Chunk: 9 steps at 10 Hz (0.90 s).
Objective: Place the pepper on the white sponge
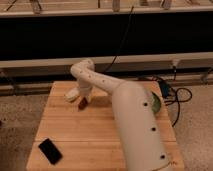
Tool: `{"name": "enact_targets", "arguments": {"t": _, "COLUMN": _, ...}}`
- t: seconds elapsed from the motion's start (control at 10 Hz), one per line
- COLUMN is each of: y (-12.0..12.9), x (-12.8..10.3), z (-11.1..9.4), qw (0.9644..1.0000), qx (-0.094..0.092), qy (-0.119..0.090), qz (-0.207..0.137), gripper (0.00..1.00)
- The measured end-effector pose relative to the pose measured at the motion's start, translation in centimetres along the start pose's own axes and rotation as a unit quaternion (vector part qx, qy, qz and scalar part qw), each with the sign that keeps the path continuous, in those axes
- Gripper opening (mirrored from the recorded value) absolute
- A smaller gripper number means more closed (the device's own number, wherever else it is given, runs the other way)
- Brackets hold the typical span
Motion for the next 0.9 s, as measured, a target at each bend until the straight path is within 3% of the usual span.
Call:
{"name": "enact_targets", "arguments": {"t": 0.4, "y": -3.7, "x": 0.1, "z": -5.1, "qw": 0.9994, "qx": 0.017, "qy": 0.02, "qz": -0.022, "gripper": 0.0}}
{"name": "enact_targets", "arguments": {"t": 0.6, "y": -5.8, "x": 0.3, "z": -6.0, "qw": 0.9989, "qx": 0.023, "qy": 0.026, "qz": -0.033, "gripper": 0.0}}
{"name": "enact_targets", "arguments": {"t": 0.9, "y": -7.9, "x": 2.0, "z": -5.3, "qw": 0.9984, "qx": 0.029, "qy": 0.027, "qz": -0.04, "gripper": 0.0}}
